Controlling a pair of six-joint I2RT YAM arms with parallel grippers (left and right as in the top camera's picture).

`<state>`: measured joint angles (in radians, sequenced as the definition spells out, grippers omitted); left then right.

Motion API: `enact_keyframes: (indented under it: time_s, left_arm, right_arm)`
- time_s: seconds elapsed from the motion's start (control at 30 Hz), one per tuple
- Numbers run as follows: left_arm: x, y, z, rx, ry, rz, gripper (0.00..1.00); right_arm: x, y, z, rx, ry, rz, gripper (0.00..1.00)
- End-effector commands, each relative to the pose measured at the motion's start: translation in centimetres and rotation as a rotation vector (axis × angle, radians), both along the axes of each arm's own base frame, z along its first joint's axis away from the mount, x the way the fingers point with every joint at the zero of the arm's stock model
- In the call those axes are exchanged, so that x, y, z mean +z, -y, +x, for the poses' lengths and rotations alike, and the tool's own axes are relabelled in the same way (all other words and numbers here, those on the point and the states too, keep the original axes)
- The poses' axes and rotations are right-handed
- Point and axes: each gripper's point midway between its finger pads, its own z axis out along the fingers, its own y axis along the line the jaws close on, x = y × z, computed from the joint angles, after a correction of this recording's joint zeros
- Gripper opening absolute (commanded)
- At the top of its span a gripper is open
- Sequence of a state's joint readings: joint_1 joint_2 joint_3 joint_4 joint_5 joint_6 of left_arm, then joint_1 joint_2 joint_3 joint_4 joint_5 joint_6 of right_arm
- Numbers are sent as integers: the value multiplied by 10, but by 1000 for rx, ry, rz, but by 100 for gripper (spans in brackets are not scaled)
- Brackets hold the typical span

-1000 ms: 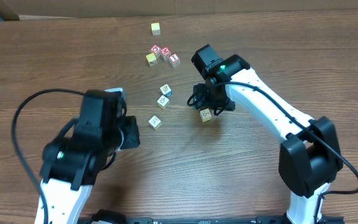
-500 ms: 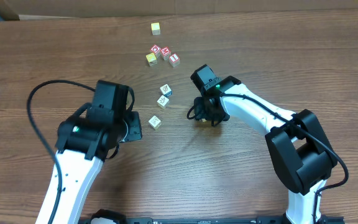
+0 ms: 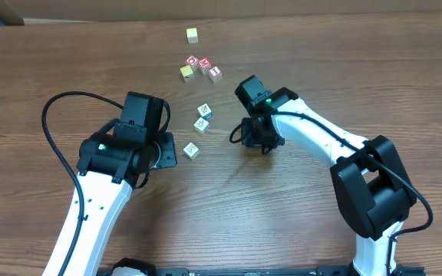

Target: Flip 5 blocks

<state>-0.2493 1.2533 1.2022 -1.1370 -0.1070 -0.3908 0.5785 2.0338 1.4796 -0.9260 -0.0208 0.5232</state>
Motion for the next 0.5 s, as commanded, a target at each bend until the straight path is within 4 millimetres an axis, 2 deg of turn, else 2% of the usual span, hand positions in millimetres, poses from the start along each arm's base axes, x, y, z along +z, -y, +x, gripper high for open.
enact_keyframes:
  time_s: [0.0,0.13,0.23,0.37,0.47]
  left_arm:
    - [5,-4,7,22,30,15,47]
    - [7,-4,11,28,48,9,57]
    - [8,-7,13,65,56,-5,66]
    - [8,-17,16,138,62,-24,74]
    - [9,-22,20,172,70,-63,75]
  right_arm:
    - [12,-22,-5,22,-35,106,20]
    - [14,-33,-24,36,-121,171,18]
    - [17,-32,-42,46,-188,163,14]
    - [31,-28,-71,70,-249,123,14]
    - [44,-32,-85,79,-246,107,14]
